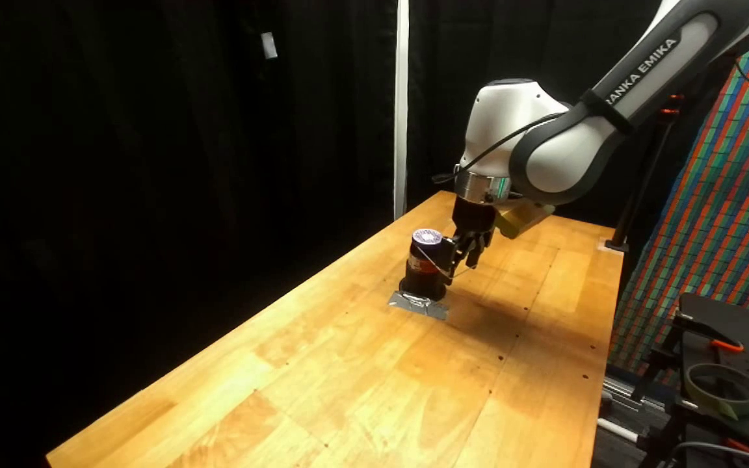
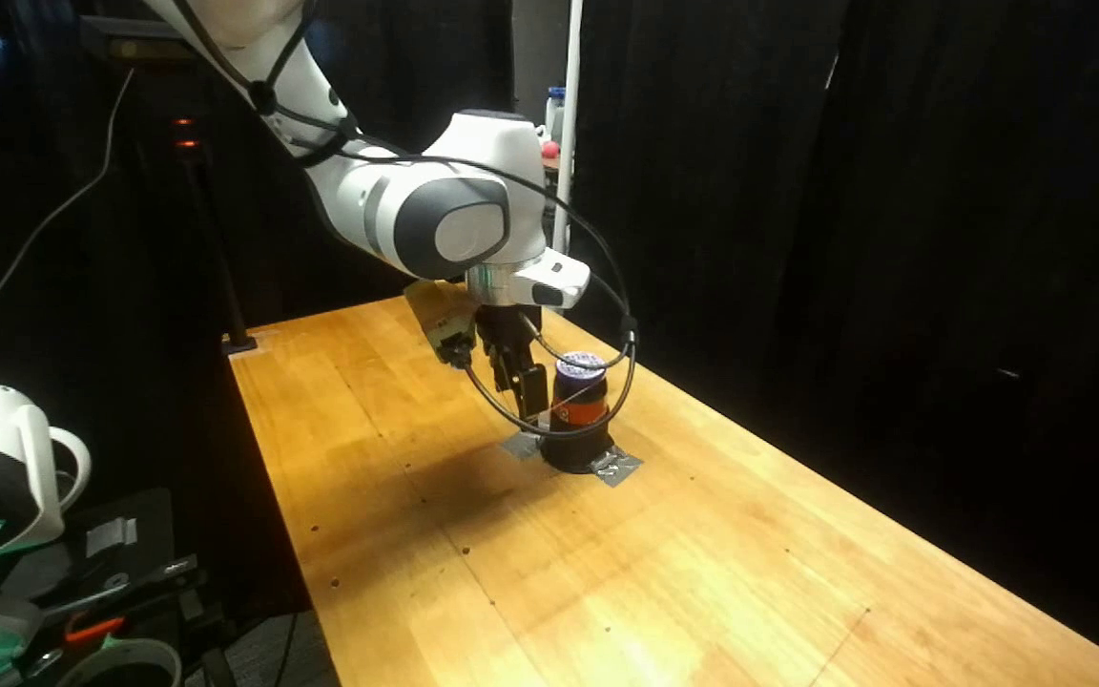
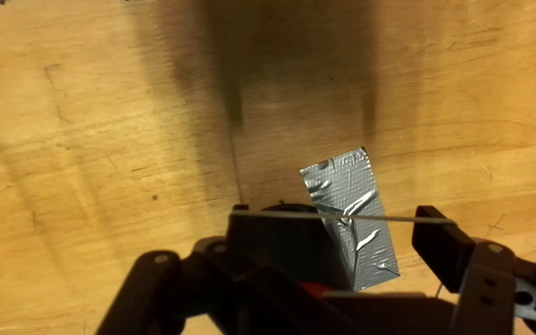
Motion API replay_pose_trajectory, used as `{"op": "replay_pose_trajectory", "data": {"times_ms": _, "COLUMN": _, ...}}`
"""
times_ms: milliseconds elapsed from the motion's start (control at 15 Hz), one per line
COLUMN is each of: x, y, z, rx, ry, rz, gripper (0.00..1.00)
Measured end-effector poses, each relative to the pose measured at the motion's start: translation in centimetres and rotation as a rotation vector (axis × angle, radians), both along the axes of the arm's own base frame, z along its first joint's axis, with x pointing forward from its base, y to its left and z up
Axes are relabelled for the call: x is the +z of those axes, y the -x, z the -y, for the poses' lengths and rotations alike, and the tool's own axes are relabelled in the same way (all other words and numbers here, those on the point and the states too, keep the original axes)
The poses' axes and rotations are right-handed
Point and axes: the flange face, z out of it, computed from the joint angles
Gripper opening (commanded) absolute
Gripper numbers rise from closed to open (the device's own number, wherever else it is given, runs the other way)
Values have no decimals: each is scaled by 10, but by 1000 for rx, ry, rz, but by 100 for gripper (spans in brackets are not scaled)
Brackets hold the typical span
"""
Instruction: Put the elastic around the bottle
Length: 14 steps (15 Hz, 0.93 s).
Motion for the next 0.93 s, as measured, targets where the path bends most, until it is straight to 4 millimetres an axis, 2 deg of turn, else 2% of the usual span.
{"op": "replay_pose_trajectory", "data": {"times_ms": 333, "x": 4, "y": 25, "z": 5, "rx": 19, "ry": -34, "rz": 181, "gripper": 20}}
{"op": "replay_pose_trajectory", "data": {"times_ms": 467, "x": 4, "y": 37, "z": 8, "rx": 28, "ry": -44, "rz": 253, "gripper": 9}}
{"op": "replay_pose_trajectory", "data": {"times_ms": 667, "x": 3, "y": 56, "z": 16, "rx": 36, "ry": -60, "rz": 377, "gripper": 4}}
{"op": "replay_pose_trajectory", "data": {"times_ms": 800, "x": 4, "y": 68, "z": 21, "rx": 32, "ry": -77, "rz": 468, "gripper": 10}}
{"op": "replay_pose_trajectory", "data": {"times_ms": 933, "x": 8, "y": 81, "z": 25, "rx": 14, "ry": -101, "rz": 572, "gripper": 9}}
